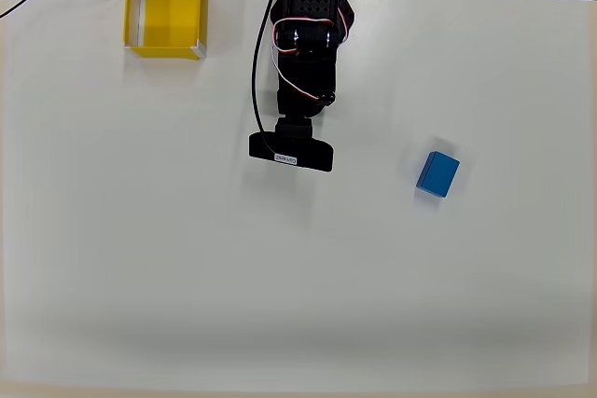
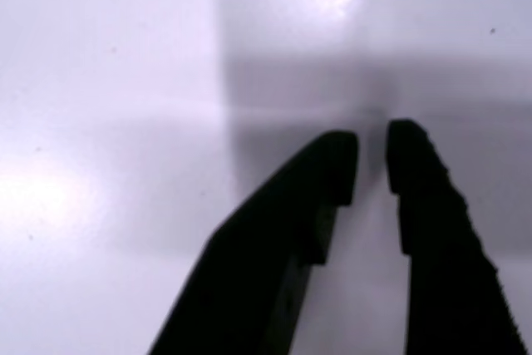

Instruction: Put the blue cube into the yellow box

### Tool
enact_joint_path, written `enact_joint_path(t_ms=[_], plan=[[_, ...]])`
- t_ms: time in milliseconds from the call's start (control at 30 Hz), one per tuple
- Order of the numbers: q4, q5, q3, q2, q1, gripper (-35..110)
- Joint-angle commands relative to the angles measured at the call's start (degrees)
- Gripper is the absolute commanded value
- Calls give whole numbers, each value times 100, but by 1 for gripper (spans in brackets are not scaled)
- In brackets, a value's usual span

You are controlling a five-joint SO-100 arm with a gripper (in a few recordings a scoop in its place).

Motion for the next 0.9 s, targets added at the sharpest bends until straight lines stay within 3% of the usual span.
enact_joint_path(t_ms=[0, 867], plan=[[79, -123, 149, 141, -44, 0], [88, -387, 149, 132, 26, 0]])
